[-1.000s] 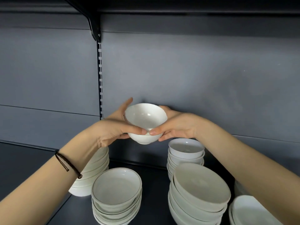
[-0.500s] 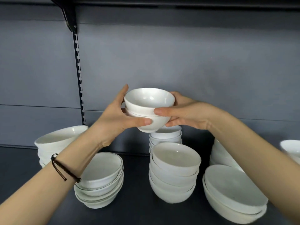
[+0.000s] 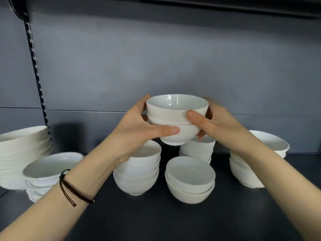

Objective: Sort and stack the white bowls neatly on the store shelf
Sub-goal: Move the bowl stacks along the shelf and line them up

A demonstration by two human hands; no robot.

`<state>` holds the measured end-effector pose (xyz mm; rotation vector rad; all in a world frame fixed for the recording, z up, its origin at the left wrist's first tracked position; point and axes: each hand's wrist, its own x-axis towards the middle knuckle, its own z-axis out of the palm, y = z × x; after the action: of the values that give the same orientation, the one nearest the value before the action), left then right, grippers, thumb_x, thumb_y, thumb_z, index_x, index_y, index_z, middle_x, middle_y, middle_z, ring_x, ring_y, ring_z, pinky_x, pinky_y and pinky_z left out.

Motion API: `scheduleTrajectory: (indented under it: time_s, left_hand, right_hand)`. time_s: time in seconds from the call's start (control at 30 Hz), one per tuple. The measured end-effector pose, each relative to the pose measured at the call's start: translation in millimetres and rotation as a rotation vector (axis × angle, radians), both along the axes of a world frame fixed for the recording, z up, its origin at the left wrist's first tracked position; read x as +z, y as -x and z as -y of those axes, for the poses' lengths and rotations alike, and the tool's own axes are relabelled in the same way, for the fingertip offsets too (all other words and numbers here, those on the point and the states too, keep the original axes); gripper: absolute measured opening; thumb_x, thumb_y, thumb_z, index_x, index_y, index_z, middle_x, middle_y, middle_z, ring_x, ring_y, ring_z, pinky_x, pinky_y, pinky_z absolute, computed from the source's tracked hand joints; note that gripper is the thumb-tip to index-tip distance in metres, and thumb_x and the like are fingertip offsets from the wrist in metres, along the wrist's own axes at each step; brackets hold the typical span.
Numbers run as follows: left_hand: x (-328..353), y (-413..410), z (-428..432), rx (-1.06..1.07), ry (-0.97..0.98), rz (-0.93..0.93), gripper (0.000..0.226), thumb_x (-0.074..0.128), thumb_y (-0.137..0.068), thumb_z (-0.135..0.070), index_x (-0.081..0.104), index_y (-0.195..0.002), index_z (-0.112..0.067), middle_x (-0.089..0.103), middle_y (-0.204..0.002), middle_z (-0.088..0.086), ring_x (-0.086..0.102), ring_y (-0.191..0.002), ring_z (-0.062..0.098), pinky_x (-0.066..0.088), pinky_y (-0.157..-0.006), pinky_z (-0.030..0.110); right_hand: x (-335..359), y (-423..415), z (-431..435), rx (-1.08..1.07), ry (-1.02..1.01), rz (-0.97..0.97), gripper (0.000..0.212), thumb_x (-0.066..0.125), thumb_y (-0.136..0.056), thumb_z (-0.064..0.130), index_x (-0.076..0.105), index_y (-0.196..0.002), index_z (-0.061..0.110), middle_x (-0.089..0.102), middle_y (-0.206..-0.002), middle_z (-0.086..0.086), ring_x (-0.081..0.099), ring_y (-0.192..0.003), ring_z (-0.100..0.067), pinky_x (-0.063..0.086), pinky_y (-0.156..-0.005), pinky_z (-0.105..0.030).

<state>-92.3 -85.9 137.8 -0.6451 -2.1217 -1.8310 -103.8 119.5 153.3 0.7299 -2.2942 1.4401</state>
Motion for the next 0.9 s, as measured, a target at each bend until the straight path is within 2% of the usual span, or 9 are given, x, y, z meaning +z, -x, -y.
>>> scheduleTrajectory:
  time_s: [0.1,0.2,0.27,0.37,0.5,0.63,0.7,0.83,0.9]
  left_hand:
    - [-14.8,-5.4,-25.2,-0.024,-0.016,0.016,0.077,0.088,-0.048,-0.017,0.055,-0.118,-0.019,0.069,-0.103,-0.008,0.066,-0.092,0.001,0.052,-0.068,0.015]
    - [-35.5,-9.9,-45.4,-0.036,-0.018,0.053,0.073,0.086,-0.051,-0.016,0.057,-0.117,-0.028,0.071,-0.101,-0.013,0.066,-0.095,-0.002,0.052,-0.07,0.014]
    - [-50.2,-10.8,-53.9,-0.054,-0.005,0.088,0.066,0.087,-0.055,-0.011,0.058,-0.112,-0.029,0.072,-0.103,-0.01,0.066,-0.098,0.003,0.053,-0.073,0.017]
    - [-67.8,-11.0,-62.1,-0.065,-0.007,0.131,0.066,0.087,-0.057,-0.008,0.056,-0.11,-0.033,0.071,-0.108,-0.011,0.065,-0.105,0.005,0.054,-0.08,0.022]
    - [-75.9,-9.5,-67.8,-0.02,0.027,0.148,0.072,0.087,-0.053,-0.012,0.053,-0.108,-0.041,0.07,-0.108,-0.017,0.064,-0.103,-0.003,0.053,-0.08,0.018]
    - [-76.9,-5.7,-69.9,0.013,0.081,0.162,0.062,0.087,-0.053,-0.012,0.056,-0.091,-0.05,0.071,-0.1,-0.022,0.065,-0.096,-0.005,0.053,-0.076,0.016]
    - [-77.3,-4.3,-71.4,0.028,0.116,0.167,0.065,0.089,-0.055,-0.011,0.054,-0.099,-0.043,0.071,-0.103,-0.016,0.065,-0.099,-0.003,0.054,-0.079,0.019]
    - [-77.5,-5.1,-75.7,0.092,0.155,0.204,0.069,0.087,-0.064,-0.007,0.044,-0.103,-0.044,0.059,-0.104,-0.024,0.057,-0.085,-0.022,0.046,-0.066,0.004]
    - [-76.4,-6.7,-77.1,0.128,0.221,0.224,0.092,0.088,-0.064,-0.016,0.035,-0.137,-0.033,0.051,-0.12,-0.023,0.052,-0.1,-0.016,0.044,-0.07,0.006]
  right_hand:
    - [-19.2,-10.1,-27.1,-0.035,-0.016,0.021,0.059,0.068,-0.063,0.073,0.056,-0.106,0.035,0.07,-0.088,0.014,0.065,-0.066,-0.004,0.052,-0.054,-0.021]
    - [-39.8,-15.3,-44.7,-0.069,-0.019,0.069,0.07,0.064,-0.057,0.079,0.056,-0.111,0.035,0.07,-0.085,0.017,0.065,-0.061,-0.005,0.05,-0.055,-0.019]
    - [-53.8,-14.8,-52.5,-0.062,-0.006,0.089,0.079,0.068,-0.054,0.082,0.055,-0.115,0.034,0.069,-0.088,0.02,0.065,-0.067,0.0,0.048,-0.055,-0.017]
    - [-73.3,-13.0,-60.2,-0.024,0.004,0.115,0.077,0.07,-0.053,0.074,0.05,-0.119,0.04,0.066,-0.097,0.032,0.064,-0.086,0.006,0.047,-0.057,-0.012]
    - [-85.4,-9.7,-64.7,0.03,0.014,0.14,0.066,0.066,-0.057,0.066,0.045,-0.117,0.049,0.061,-0.1,0.039,0.06,-0.09,0.013,0.044,-0.056,-0.006]
    - [-93.1,-0.1,-68.3,0.039,0.037,0.14,0.065,0.072,-0.064,0.054,0.049,-0.123,0.039,0.063,-0.106,0.032,0.059,-0.097,0.015,0.046,-0.071,-0.005]
    - [-97.6,5.3,-70.8,0.044,0.04,0.152,0.073,0.072,-0.06,0.06,0.05,-0.126,0.036,0.064,-0.108,0.03,0.059,-0.1,0.013,0.047,-0.076,-0.008]
    - [-105.1,12.7,-74.0,0.081,0.042,0.178,0.08,0.066,-0.058,0.065,0.05,-0.13,0.035,0.065,-0.114,0.025,0.06,-0.103,0.01,0.048,-0.079,-0.011]
    - [-109.3,15.7,-73.9,0.115,0.054,0.193,0.079,0.068,-0.06,0.062,0.05,-0.131,0.033,0.065,-0.118,0.021,0.06,-0.106,0.007,0.048,-0.08,-0.011]
